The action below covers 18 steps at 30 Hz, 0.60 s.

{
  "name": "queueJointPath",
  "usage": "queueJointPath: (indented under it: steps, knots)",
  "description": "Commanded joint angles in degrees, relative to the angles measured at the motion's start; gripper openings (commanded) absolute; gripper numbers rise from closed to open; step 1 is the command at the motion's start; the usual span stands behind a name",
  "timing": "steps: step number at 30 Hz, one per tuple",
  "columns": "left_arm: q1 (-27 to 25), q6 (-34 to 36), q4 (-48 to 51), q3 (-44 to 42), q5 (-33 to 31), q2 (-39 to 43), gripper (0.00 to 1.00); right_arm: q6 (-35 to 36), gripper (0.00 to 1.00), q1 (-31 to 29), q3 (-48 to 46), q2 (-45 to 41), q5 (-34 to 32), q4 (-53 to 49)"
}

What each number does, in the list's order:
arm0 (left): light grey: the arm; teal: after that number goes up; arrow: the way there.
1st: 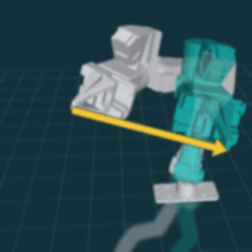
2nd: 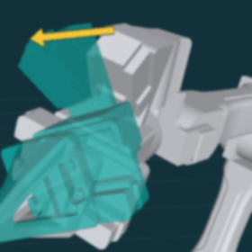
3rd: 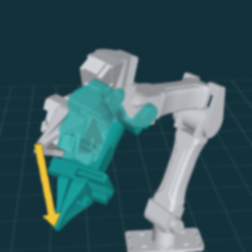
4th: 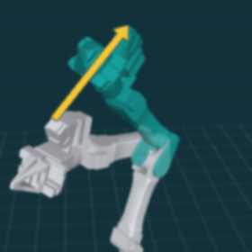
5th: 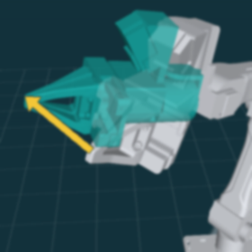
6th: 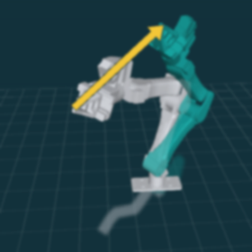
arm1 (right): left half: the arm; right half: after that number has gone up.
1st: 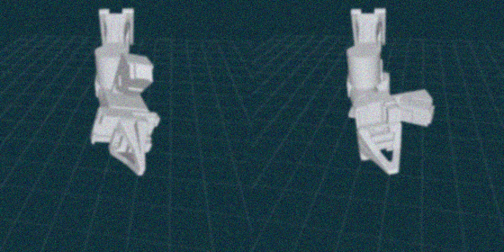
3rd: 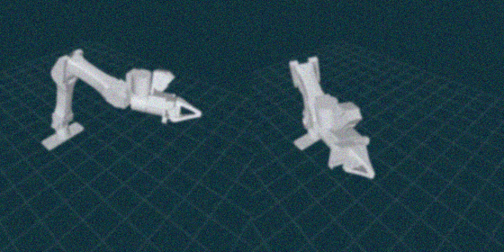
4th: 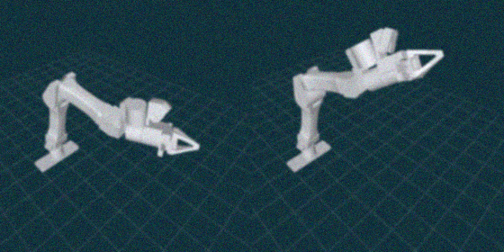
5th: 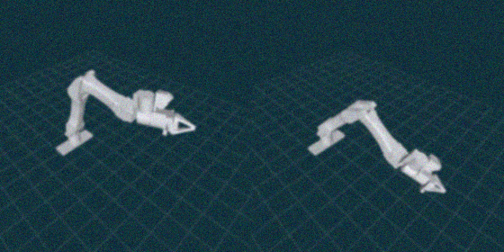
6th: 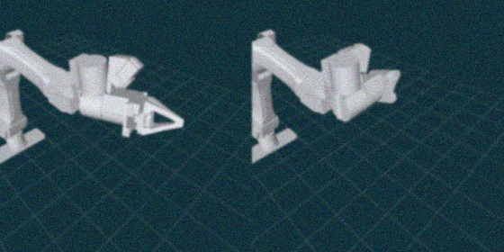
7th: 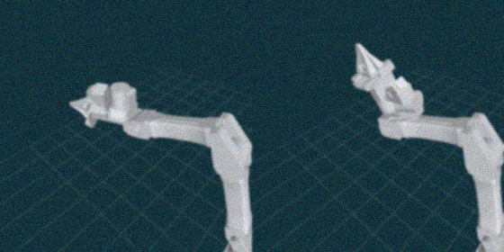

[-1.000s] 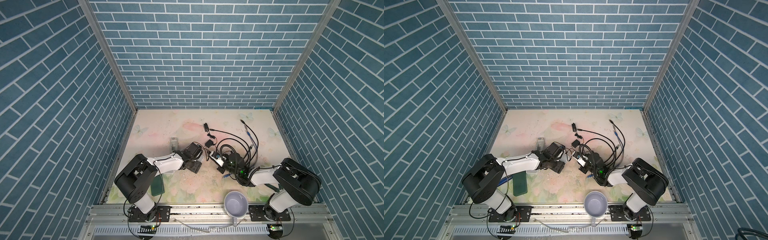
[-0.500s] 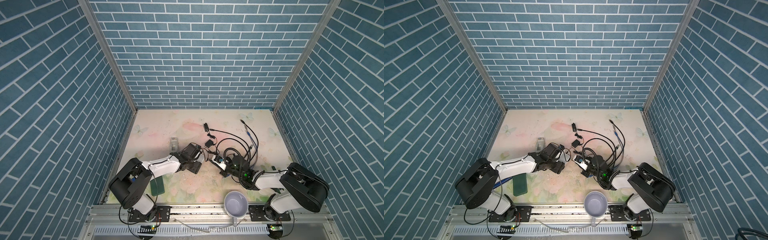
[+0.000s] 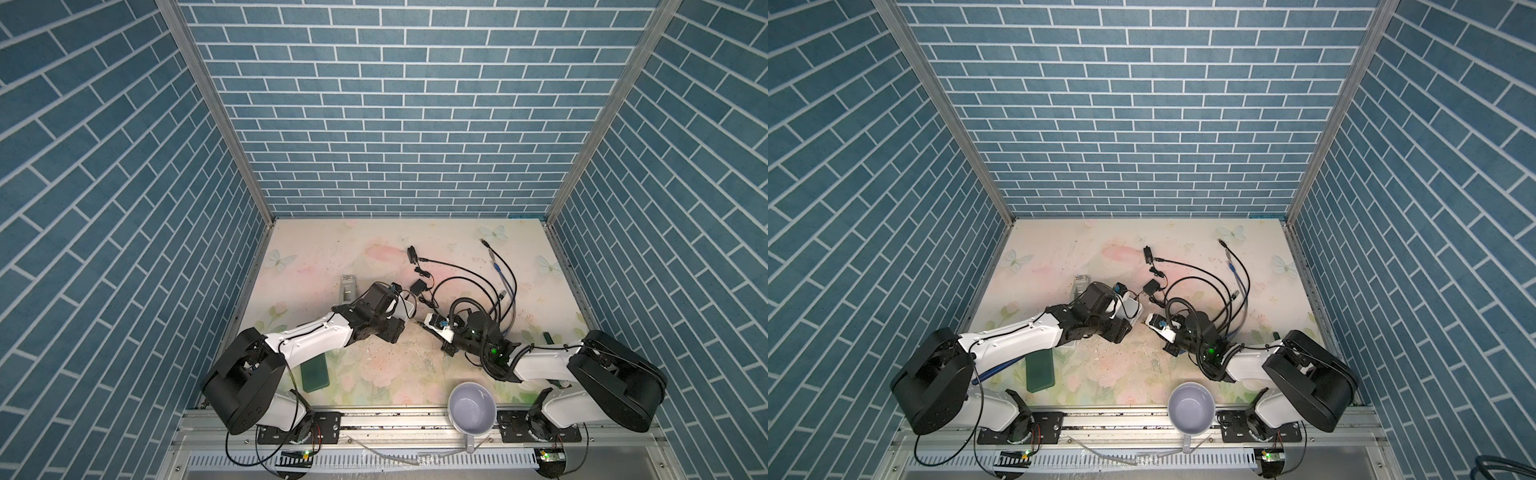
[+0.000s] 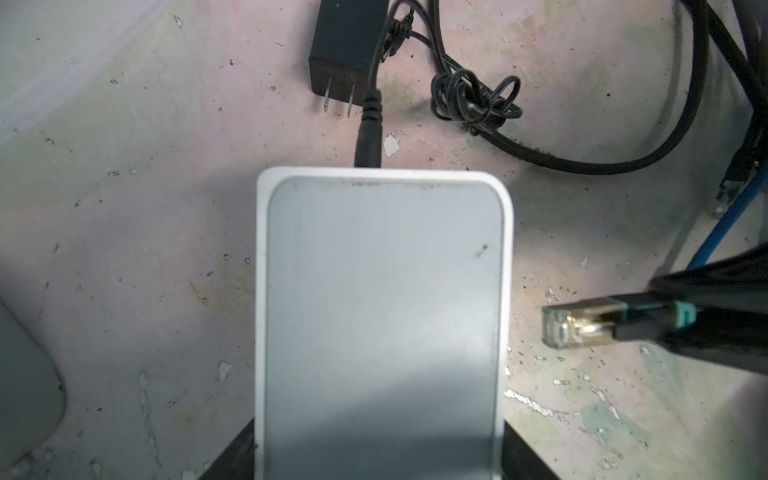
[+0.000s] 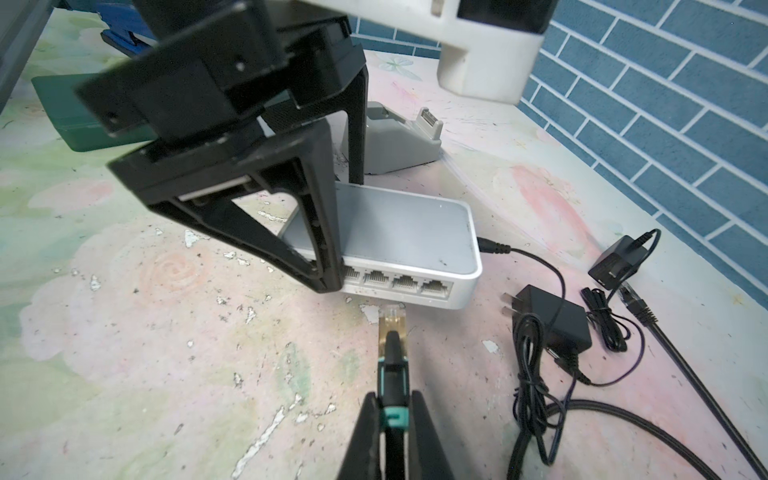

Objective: Insert the plug into the switch port
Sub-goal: 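Press the teal-banded plug fully into the front port with the right gripper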

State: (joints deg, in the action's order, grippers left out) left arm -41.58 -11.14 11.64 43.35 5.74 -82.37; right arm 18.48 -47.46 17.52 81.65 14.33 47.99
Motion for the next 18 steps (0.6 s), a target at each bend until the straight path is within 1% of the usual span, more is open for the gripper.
queueJointPath:
  steps: [1,6,18]
  knots:
    - [0.25,-0.2,-1.22,-0.68,0.98,1.7,0.52,0.43,0.0,0.18,2.26,-0.23,1.14,0.42]
    - [0.27,-0.11,-1.25,-0.97,1.28,2.16,0.52,-0.33,0.0,0.17,3.2,1.78,0.81,2.54]
    - [0.26,-0.2,-1.95,-1.38,2.07,2.17,0.51,-0.77,0.0,0.13,6.19,5.31,1.43,3.69]
